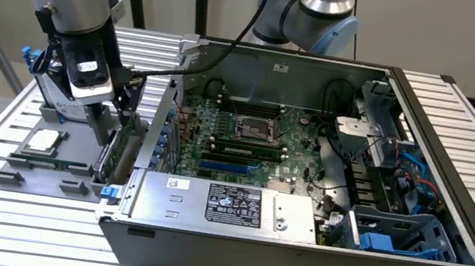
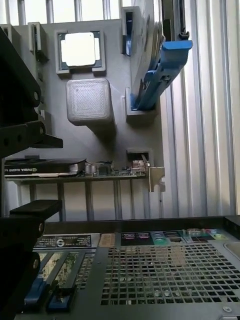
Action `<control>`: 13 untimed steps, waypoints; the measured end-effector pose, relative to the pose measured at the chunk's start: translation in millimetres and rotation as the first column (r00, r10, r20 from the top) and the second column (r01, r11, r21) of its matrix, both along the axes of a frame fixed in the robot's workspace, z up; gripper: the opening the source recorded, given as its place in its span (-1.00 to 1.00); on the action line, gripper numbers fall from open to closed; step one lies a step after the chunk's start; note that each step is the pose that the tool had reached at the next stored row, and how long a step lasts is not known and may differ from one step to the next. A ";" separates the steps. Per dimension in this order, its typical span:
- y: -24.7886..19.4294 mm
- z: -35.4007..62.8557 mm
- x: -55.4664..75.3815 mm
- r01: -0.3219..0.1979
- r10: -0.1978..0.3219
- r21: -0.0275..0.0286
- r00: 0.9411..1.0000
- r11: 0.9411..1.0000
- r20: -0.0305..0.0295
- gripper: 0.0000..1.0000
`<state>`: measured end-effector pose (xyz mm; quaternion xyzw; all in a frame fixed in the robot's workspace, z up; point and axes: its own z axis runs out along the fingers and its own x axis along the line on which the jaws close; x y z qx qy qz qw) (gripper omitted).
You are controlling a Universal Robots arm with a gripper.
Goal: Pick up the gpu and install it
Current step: 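Pick up the gpu and move the gpu toward the slot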
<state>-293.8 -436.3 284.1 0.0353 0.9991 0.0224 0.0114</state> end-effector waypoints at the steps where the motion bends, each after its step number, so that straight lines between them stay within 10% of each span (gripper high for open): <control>1: 0.0 -1.8 -0.2 0.000 0.000 0.000 1.000 1.000 0.000 1.00; 13: -0.3 -23.7 -2.2 0.000 0.000 0.000 1.000 1.000 0.000 1.00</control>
